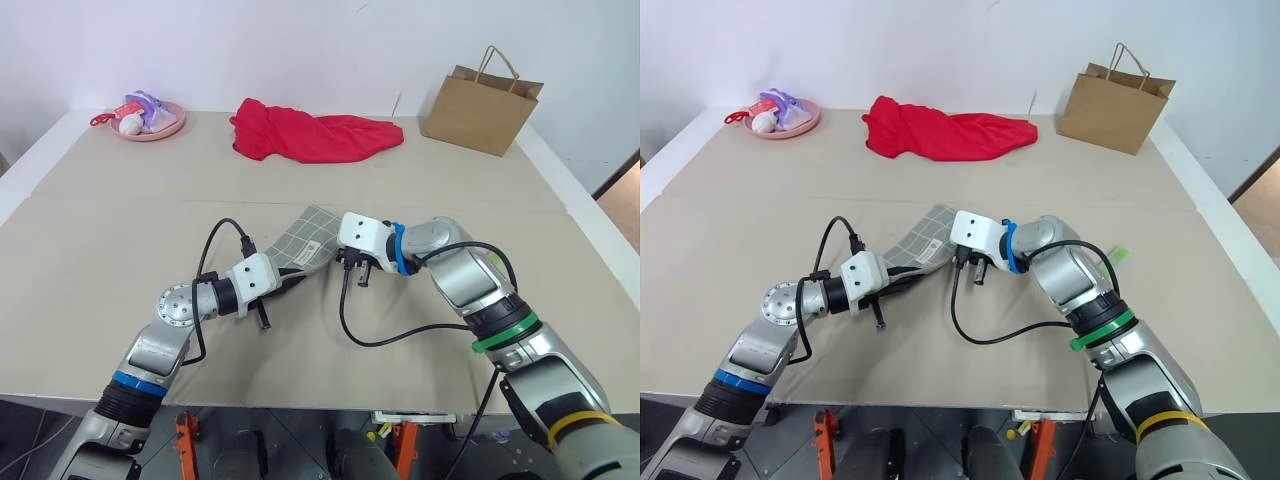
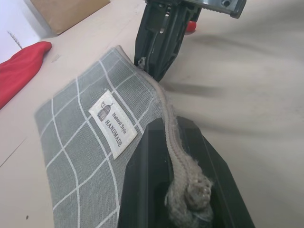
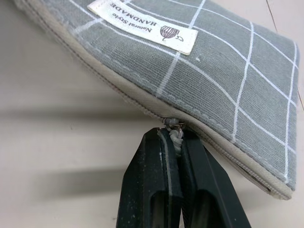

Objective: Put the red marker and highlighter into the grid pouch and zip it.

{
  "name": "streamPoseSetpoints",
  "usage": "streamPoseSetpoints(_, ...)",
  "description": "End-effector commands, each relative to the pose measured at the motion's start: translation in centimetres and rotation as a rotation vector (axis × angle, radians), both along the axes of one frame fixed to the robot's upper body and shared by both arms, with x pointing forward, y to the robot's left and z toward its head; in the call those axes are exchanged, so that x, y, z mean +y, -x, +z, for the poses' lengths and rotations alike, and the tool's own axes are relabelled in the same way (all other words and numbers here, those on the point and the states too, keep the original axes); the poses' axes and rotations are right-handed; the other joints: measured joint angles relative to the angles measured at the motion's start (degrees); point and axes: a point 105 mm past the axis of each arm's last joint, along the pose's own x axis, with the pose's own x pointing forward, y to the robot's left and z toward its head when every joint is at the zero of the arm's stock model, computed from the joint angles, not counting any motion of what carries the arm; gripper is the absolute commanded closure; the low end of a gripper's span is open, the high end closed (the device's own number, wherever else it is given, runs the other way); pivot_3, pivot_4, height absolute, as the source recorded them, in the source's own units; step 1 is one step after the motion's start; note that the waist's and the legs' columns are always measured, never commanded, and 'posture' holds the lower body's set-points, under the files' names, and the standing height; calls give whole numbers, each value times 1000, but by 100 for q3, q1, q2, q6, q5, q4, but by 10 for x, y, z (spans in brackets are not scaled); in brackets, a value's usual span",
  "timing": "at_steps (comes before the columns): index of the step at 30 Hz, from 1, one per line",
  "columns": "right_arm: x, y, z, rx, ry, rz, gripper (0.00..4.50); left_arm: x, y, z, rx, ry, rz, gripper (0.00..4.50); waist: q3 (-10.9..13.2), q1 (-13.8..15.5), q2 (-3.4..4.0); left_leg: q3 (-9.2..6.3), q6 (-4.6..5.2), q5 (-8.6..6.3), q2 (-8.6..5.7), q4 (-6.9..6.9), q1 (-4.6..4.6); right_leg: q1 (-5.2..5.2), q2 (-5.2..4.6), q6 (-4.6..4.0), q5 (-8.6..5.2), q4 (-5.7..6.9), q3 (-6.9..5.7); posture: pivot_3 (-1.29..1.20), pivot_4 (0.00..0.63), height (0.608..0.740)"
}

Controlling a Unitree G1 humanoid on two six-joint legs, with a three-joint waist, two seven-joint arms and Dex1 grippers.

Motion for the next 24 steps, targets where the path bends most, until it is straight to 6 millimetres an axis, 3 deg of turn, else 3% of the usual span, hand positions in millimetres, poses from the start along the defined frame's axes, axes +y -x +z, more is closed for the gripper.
streamPoseSetpoints(1,0,11,2,9,-12,32,4440,-1,3,14,-50,17,-15,4500,0,3,0,-1,1,-1,-1,0,-1,1,0,1,-1,0,-1,0,150,740)
streamPoseSetpoints(5,9,26,-1,48,-35,80,4440,-1,3,14,-49,18,-13,4500,0,-5,0,-4,1,-1,-1,2,-1,1,0,1,-1,0,1,0,150,740)
streamPoseSetpoints(14,32,41,20,81,-153,142,4440,0,3,14,-45,16,-13,4500,0,-7,0,-6,0,1,3,10,2,5,1,1,1,0,-5,0,150,740)
streamPoseSetpoints(17,42,49,14,100,-150,171,4440,-2,3,14,-44,19,-17,4500,0,-3,0,-6,0,1,3,8,1,4,1,1,1,0,-7,0,150,740)
streamPoseSetpoints(21,27,39,-1,84,-72,116,4440,-3,3,14,-43,22,-18,4500,0,-1,0,-8,0,1,-3,10,0,7,-3,2,0,0,-10,0,150,740)
streamPoseSetpoints(24,17,27,3,48,-61,69,4440,-3,3,14,-43,23,-18,4500,0,0,0,-7,0,1,-5,13,0,9,-4,3,0,0,-9,0,150,740)
